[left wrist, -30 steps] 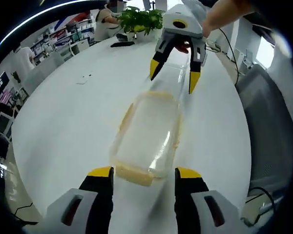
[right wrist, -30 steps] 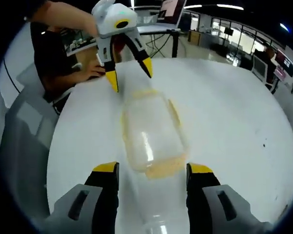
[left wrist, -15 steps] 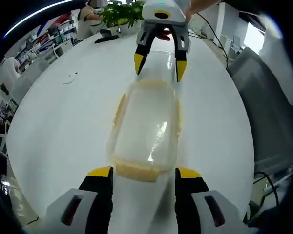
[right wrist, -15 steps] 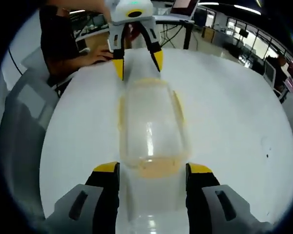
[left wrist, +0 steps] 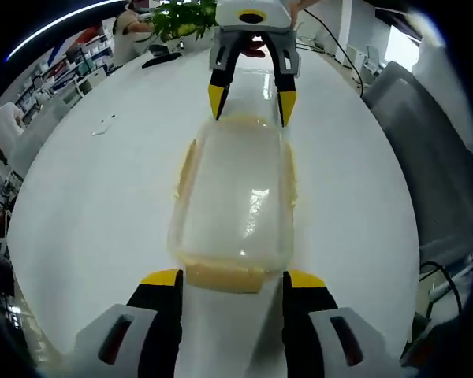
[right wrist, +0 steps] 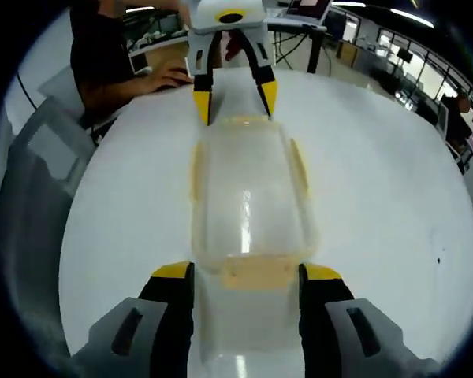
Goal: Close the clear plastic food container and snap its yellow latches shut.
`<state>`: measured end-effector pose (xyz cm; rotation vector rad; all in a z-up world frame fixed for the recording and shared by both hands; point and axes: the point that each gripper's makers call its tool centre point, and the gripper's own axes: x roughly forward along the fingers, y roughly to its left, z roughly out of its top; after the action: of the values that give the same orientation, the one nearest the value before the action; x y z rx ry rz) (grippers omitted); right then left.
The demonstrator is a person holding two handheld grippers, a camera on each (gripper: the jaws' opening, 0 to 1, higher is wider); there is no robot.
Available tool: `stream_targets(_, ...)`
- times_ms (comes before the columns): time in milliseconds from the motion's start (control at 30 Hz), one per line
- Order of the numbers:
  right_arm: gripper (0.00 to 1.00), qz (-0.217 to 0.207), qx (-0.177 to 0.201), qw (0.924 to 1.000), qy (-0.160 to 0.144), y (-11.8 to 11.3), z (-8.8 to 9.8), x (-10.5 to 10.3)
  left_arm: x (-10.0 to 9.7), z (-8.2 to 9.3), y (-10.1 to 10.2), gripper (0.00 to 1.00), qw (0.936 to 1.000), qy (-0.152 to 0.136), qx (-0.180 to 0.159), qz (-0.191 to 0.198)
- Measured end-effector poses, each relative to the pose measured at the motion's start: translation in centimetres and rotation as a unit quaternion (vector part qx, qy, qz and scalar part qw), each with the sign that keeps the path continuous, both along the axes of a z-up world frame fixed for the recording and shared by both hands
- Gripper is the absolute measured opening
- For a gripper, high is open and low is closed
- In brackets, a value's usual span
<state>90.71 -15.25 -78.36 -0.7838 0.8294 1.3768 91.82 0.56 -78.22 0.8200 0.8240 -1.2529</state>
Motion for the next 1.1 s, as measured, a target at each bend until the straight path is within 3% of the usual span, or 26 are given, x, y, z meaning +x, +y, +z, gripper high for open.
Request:
stream_targets(333,0.49,0.008,-0.014,0.9999,-0.005,-0.5,-0.6,0.5,-0.1,0.1,-0.4,0.46,0.9999,-0.001,0.000,-0.015)
stream_targets(1100,0.46,0.022,-0.007,0.9997,-0.005,-0.4,-0.7,1.1,-0.3,0.1,-0.7,0.40,0.9992,0.014,-0.009,-0.036)
